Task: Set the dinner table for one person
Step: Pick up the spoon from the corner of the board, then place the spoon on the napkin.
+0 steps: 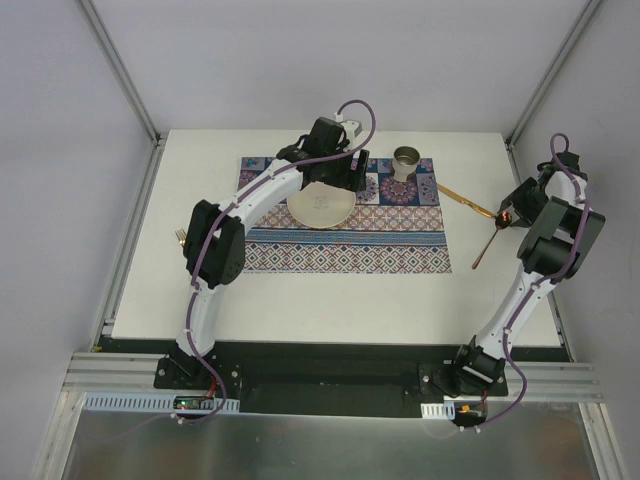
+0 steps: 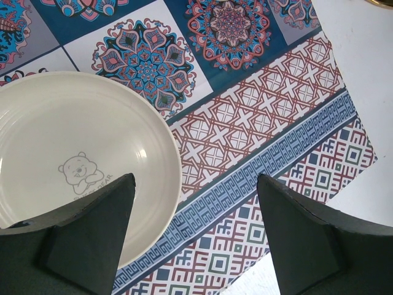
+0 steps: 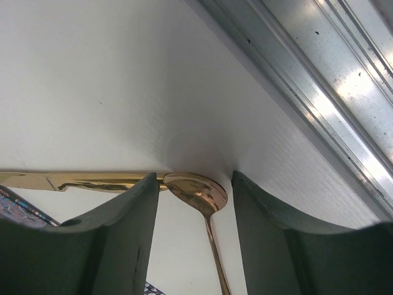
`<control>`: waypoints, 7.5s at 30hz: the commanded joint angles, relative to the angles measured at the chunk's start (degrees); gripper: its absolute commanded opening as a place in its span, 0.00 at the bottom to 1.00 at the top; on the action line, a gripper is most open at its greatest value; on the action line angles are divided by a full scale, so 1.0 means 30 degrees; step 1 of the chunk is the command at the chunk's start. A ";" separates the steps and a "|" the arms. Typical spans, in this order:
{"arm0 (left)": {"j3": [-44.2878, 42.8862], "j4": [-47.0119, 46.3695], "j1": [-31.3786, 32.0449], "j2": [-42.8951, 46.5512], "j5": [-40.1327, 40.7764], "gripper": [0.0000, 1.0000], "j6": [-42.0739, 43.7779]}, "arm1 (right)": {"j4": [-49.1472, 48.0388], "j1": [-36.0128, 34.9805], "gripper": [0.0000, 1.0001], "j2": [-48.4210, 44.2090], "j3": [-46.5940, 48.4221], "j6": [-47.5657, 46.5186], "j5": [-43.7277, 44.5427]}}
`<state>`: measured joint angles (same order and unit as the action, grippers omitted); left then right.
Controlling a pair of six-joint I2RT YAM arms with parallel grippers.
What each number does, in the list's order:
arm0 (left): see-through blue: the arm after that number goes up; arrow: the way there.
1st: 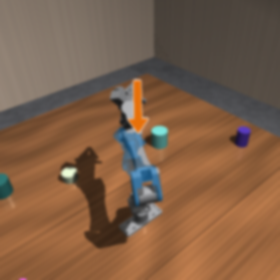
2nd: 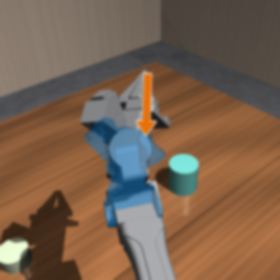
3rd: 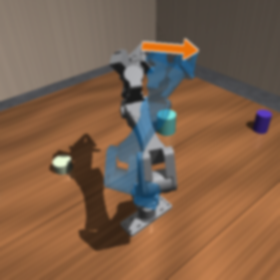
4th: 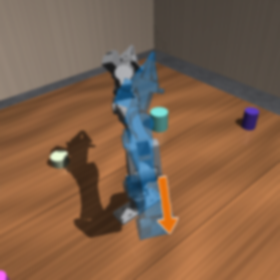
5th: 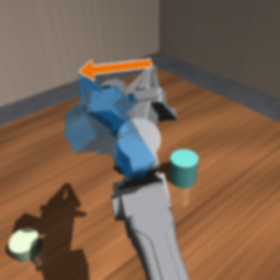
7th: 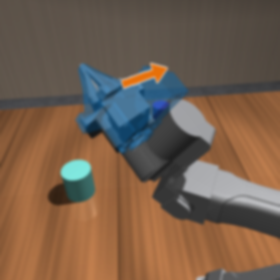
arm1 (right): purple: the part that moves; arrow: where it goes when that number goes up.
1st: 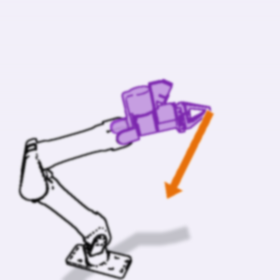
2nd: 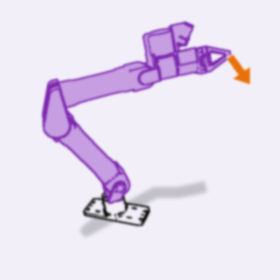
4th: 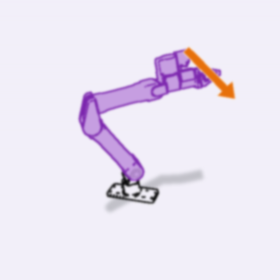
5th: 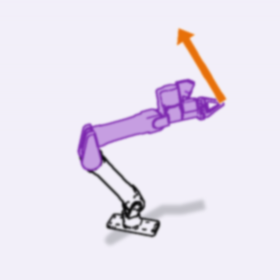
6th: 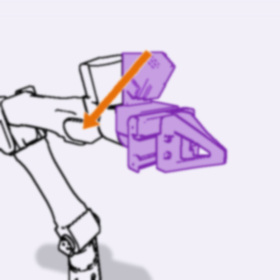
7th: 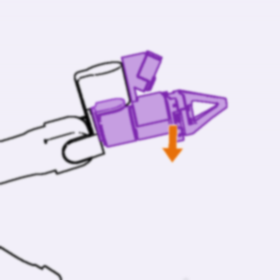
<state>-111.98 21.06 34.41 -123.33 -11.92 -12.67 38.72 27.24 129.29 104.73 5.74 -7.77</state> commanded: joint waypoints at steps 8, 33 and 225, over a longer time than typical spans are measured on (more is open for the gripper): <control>-0.0670 -0.0018 -0.0309 0.0445 -0.0566 0.80 0.0062 | -0.0602 0.0148 0.44 -0.0471 -0.1218 0.1047 0.0890; -0.0289 -0.0018 -0.0309 0.0592 -0.0890 0.79 -0.0436 | -0.0515 0.0147 0.31 0.0085 -0.0046 0.0900 0.0217; 0.3343 -0.1483 0.1419 0.1412 0.2451 0.79 0.0677 | 0.3059 -1.2451 0.01 0.4333 0.8216 -0.3963 -0.5144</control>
<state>-101.30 17.76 39.27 -119.72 -4.21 -11.07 46.28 -9.69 141.56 125.97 -6.94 -23.99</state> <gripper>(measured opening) 0.796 0.009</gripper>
